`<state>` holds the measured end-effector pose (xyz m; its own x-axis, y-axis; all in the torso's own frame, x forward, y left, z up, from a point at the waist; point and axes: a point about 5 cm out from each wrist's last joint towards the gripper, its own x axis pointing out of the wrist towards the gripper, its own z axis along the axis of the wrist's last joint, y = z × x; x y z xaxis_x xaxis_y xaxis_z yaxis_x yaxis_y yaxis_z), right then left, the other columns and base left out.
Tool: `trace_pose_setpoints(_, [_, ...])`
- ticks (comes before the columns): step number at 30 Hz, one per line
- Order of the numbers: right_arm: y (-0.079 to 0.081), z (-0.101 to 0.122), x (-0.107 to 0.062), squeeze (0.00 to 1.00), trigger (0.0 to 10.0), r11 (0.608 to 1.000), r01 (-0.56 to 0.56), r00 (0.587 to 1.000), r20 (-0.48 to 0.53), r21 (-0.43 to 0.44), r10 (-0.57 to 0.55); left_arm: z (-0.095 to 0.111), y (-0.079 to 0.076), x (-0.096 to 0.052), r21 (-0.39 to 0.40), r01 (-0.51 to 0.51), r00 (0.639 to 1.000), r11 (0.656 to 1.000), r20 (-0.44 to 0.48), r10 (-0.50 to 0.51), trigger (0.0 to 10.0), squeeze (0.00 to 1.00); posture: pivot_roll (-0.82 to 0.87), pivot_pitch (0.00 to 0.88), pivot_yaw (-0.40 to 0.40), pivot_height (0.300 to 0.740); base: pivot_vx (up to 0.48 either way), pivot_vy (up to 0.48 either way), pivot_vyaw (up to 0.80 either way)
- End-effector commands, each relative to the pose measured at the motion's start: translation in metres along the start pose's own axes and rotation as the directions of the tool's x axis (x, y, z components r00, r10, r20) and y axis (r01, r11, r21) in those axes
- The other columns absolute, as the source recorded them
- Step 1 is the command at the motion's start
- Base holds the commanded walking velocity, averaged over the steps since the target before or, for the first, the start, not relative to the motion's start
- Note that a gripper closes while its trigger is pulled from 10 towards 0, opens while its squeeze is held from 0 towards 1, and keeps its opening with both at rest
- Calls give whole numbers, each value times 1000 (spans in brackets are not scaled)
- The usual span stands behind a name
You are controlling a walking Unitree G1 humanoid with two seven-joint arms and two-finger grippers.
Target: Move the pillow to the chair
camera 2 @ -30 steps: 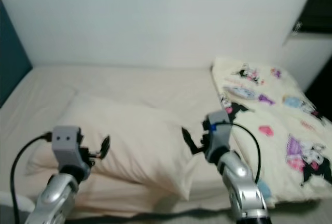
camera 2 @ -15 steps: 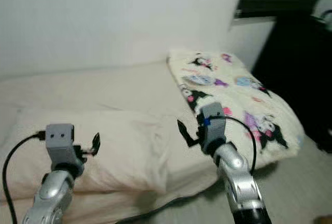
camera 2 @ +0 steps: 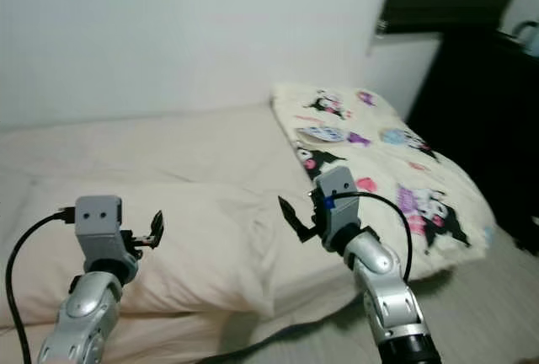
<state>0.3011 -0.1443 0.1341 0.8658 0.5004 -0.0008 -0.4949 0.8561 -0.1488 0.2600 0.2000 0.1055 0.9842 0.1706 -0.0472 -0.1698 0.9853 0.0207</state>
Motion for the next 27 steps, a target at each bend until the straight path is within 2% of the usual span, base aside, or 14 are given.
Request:
trace_pose_setpoints(1, [1, 5, 3, 0, 10000, 1000, -5, 1000, 30, 16, 5, -4, 2, -1, 18, -11, 1000, 1000, -26, 11, 10000, 0, -42, 0, -89, 740, 334, 0, 0])
trace_pose_setpoints(7, [-1, 0, 4, 0, 10000, 999, 7, 1000, -12, 40, -6, -4, 3, -1, 18, -6, 1000, 1000, -30, 6, 10000, 0, -48, 0, -84, 740, 279, 0, 0])
trace_pose_setpoints(10, [-1, -2, 4, 0, 10000, 999, 1, 1000, -28, 50, 0, -4, 3, 0, -8, -5, 999, 1000, -42, 5, 10000, 0, -46, 0, -85, 740, 0, 0, 0])
trace_pose_setpoints(16, [-2, -8, 5, 0, 10000, 996, 2, 997, -83, 87, 5, -8, 4, 1, -7, 1, 997, 1000, -79, -1, 10000, 0, -46, 0, -86, 731, 0, 0, 0])
trace_pose_setpoints(20, [-3, -9, 5, 0, 10000, 995, 5, 995, -96, 99, 5, -17, 8, 1, -11, -10, 989, 1000, -149, 8, 10000, 0, -47, 0, -87, 711, 0, 0, 0])
trace_pose_setpoints(22, [-4, -10, 5, 0, 10000, 995, 4, 995, -100, 102, 6, -25, 12, 0, -41, -28, 977, 999, -210, 19, 10000, 0, -49, 0, -86, 696, 0, 0, 0])
trace_pose_setpoints(27, [-4, -10, 5, 0, 10000, 995, 5, 995, -104, 104, 6, -30, 14, 0, -90, -36, 968, 995, -252, 12, 10000, 0, -49, 0, -86, 676, 0, 0, 0])
